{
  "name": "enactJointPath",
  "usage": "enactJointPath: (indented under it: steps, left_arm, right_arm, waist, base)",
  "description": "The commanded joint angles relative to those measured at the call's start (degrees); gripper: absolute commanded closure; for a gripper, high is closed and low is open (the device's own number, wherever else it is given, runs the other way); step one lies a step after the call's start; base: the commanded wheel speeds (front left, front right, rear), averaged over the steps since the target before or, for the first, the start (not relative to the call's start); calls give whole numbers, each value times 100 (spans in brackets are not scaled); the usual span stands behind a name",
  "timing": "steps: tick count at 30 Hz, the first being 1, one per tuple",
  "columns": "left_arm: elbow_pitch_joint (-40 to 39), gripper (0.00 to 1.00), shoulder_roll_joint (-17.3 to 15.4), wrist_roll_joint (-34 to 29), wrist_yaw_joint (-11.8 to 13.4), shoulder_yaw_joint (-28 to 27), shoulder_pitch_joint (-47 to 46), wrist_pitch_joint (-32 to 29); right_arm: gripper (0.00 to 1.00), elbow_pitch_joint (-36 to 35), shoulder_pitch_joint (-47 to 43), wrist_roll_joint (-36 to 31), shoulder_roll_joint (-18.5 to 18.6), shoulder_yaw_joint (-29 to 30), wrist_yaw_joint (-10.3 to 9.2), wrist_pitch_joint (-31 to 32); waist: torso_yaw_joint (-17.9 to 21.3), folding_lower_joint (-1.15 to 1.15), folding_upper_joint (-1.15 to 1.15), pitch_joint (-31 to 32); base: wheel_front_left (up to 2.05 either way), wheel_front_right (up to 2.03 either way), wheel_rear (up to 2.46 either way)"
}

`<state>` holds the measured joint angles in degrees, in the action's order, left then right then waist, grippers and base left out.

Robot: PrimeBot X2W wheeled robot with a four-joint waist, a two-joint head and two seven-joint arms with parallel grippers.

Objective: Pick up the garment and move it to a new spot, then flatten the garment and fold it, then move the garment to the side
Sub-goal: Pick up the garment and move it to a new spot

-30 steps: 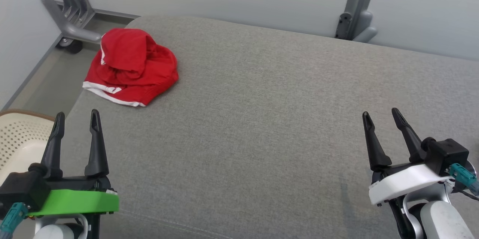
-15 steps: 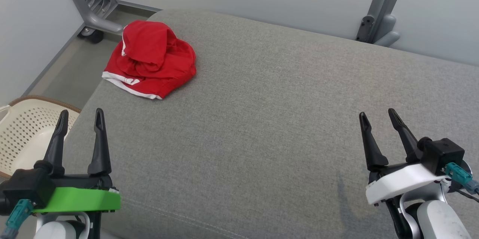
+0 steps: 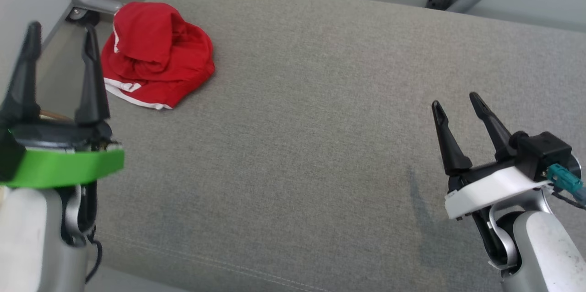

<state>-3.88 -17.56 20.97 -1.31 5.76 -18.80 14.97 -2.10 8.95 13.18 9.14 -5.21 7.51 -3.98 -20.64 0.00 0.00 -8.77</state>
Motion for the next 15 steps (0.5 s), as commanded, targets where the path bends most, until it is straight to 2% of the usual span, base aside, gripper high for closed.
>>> enactJointPath:
  steps: [1,5,10,15]
  left_arm:
    - [63,0,-55,-24,-30,-32,-315,18]
    - [753,0,-127,97,-138,-85,-1116,-88]
    - [2273,0,-216,321,-314,-115,-1838,-226]
    - [3818,0,-202,591,-485,-37,-2376,-320]
  right_arm:
    - [0,-59,164,-46,67,-29,-5,32]
    - [0,-106,423,-46,146,-106,-4,47]
    - [0,-102,658,-33,153,-167,-4,-5]
    - [0,-124,824,-56,178,-185,-4,-38]
  waist:
    - [414,0,0,-587]
    - [690,0,0,-968]
    - [1018,0,0,-1357]
    - [1184,0,0,-1707]
  base:
    - [0,0,0]
    - [0,0,0]
    - [0,0,0]
    - [0,0,0]
